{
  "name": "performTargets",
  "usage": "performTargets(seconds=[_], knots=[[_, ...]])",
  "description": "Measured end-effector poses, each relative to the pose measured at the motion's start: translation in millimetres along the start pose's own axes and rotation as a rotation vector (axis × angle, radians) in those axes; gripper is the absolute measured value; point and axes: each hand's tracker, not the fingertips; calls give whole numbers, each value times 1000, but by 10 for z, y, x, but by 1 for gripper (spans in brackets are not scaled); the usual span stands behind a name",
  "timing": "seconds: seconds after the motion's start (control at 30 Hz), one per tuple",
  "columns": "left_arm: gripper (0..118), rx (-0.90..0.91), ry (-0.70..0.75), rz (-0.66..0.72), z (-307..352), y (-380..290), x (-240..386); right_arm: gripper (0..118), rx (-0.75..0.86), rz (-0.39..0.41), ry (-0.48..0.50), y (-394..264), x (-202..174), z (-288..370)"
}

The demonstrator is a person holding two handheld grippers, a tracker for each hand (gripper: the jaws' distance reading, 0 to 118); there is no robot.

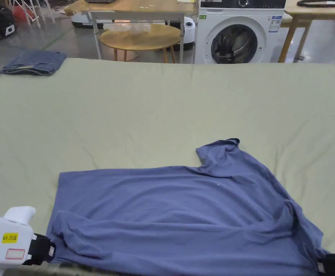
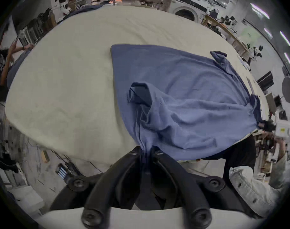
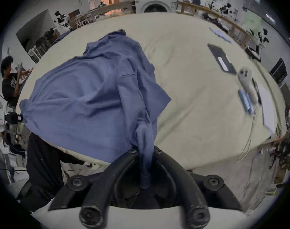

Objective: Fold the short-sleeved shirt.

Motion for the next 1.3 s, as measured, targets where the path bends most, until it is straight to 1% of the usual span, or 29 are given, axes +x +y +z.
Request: performTargets(seconds=[0.03,0.07,0.1,0.13,0.17,0.2,0.23,0.3,0.43,0.47,0.5,0.53,0.57,0.6,0.67,0.8,0.83,0.87,0.9,0.93,0.97,1.0,1.07,1.1,1.17,1.2,1.23,1.27,1.3], knots=[[4,4,-22,30,-39,-40,-30,11,11,-19,5,-47,49,-87],[8,1,-43,59,-106,-6,-137,18,33,-42,10,-66,75,-120],[33,-1,-75,98,-118,-10,-172,41,44,-44,1,-78,95,-143],[63,4,-99,165,-103,-11,-200,68,43,-29,-42,-54,103,-145],[81,1,-124,223,-79,-4,-217,92,34,-18,-94,-6,89,-88],[83,9,-156,276,-25,49,-290,104,44,-18,-118,42,104,-39],[84,40,-194,291,49,95,-291,104,92,-35,-100,96,112,66],[83,88,-181,248,220,223,-174,104,174,-65,-63,261,79,267],[83,173,-114,57,382,529,200,104,230,-19,36,629,-209,437],[79,193,-125,23,388,587,311,104,226,-14,37,701,-284,435],[56,214,-135,10,396,623,387,94,223,-7,53,755,-353,439],[21,236,-141,6,391,653,462,68,236,13,81,809,-418,419],[0,232,-154,16,366,676,505,10,240,35,106,858,-460,365],[0,235,-185,18,310,732,504,0,256,40,111,910,-465,329],[0,217,-194,3,249,777,601,0,203,113,96,1046,-531,243],[0,193,-174,-26,119,826,734,0,240,114,81,1377,-684,75],[0,188,-178,-23,85,857,724,15,255,97,70,1500,-727,23],[0,184,-180,-18,50,877,718,51,258,80,67,1654,-713,-71],[0,180,-182,-18,17,904,736,108,227,53,73,1873,-684,-243],[0,177,-180,-21,-12,929,760,118,175,36,60,2060,-658,-441],[0,173,-172,-25,-29,945,781,116,220,-9,1,2119,-712,-457],[0,171,-165,-29,-94,993,689,116,178,-19,16,2282,-725,-598],[0,170,-168,-23,-121,1023,669,116,151,-54,1,2489,-705,-820],[0,168,-174,-18,-140,1037,656,116,125,-70,-15,2448,-795,-882],[0,164,-166,1,-87,1018,697,116,53,-80,-50,2478,-850,-1065],[0,159,-170,6,-105,1033,677,113,21,-74,-69,2469,-887,-1148],[0,154,-172,16,-112,1047,659,96,-10,-57,-99,2555,-709,-1396],[0,155,-173,23,-122,1038,641,57,-31,-46,-99,2530,-716,-1428],[0,156,-179,29,-118,1052,614,41,-40,-43,-91,2503,-736,-1452]])
